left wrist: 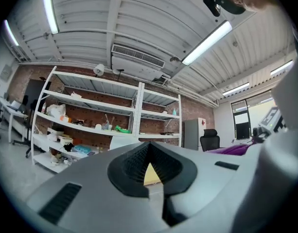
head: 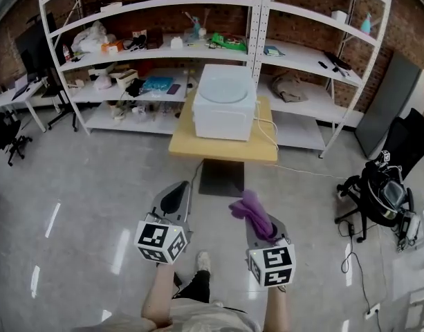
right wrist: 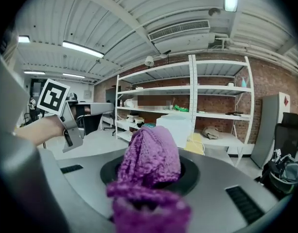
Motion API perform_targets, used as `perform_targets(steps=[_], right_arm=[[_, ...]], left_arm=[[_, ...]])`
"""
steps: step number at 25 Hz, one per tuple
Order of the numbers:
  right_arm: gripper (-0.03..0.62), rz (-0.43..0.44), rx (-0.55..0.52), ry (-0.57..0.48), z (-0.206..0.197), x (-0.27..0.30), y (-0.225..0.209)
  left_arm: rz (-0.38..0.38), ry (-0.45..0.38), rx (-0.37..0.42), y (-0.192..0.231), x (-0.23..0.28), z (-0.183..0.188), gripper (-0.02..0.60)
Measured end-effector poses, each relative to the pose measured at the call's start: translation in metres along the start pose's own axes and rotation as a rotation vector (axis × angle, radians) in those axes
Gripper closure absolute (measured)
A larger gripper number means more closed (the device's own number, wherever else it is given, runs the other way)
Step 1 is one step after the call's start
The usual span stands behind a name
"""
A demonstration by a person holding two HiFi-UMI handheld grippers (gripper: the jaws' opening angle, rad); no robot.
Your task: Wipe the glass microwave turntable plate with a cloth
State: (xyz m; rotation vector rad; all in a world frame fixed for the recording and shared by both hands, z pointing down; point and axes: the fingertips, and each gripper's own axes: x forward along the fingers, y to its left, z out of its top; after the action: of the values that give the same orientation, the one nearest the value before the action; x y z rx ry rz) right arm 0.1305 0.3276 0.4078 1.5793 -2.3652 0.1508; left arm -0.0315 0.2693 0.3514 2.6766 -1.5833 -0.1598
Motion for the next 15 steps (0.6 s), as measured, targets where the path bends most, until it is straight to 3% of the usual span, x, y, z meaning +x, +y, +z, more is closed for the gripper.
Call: perform_targets(steps=[3,7,9,15], right_arm=[[0.537,-0.056,0.066,-0.028,-0.011,-0.046,-0.006],[0.537,-0.168,0.257,-0.091,-0.011,-0.090,-0.025],[0.536,-0.184,0.331,-0.141,-0.005,-0.106,-0.027],[0.536,-0.148,0.302,-0.204,0.012,-0.121,0.015]], left_arm=[[-0.046,-0.006,0.051,-0.033,-0.027,0.015,0.580],[-0.075,0.017,0.033,-0.054,-0.060,0.018,0.580],[-0.091,0.040,0.048,-0.061,-0.070,0.015,0.580],[-0.116,0.030,0.052,-0.063,-0.106,0.019,0.580]])
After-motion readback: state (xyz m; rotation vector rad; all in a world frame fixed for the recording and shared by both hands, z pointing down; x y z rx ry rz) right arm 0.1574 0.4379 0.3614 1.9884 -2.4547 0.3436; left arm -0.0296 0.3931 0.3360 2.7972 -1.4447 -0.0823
